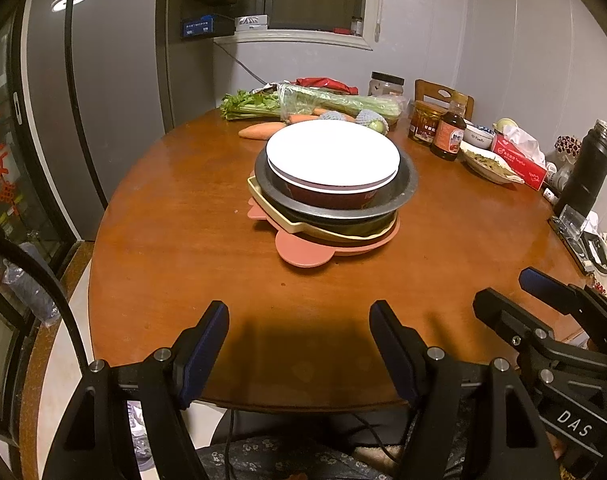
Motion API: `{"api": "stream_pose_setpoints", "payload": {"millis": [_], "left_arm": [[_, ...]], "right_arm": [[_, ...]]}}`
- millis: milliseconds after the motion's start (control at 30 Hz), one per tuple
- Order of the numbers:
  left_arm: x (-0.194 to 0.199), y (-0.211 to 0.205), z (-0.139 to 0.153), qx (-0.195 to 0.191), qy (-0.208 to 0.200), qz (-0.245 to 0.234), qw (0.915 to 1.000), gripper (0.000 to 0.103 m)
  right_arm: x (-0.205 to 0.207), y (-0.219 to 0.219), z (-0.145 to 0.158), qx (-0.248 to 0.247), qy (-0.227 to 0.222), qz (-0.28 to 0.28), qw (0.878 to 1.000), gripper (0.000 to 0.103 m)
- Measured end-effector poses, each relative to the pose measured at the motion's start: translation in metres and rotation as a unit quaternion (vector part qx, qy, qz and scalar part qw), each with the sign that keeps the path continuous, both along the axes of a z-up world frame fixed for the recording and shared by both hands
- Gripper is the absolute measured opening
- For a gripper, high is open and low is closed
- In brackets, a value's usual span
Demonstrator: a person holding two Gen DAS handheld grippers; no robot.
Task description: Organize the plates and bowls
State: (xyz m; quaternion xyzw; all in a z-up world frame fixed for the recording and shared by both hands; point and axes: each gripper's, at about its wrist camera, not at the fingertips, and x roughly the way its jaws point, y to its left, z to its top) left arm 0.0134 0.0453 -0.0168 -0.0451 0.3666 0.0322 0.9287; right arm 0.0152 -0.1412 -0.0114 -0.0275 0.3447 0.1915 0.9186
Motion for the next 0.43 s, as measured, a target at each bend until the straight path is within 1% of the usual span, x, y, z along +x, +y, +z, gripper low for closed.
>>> {"api": "stream_pose_setpoints", "payload": {"millis": [300,433], "left_arm": [[0.0,0.001,-0.001,-0.001,0.001,-0.001,1.0,0.072],[0.008,0.011,0.002,-0.022,0.002,0.001,0.9998,0.072]], "right_arm": [[-0.001,-0.001,-0.001,0.001,0.003,-0.001,1.0,0.069],[0.002,-0.004,-0.001,0.002,0.003,-0.004,1.0,0.069]]}}
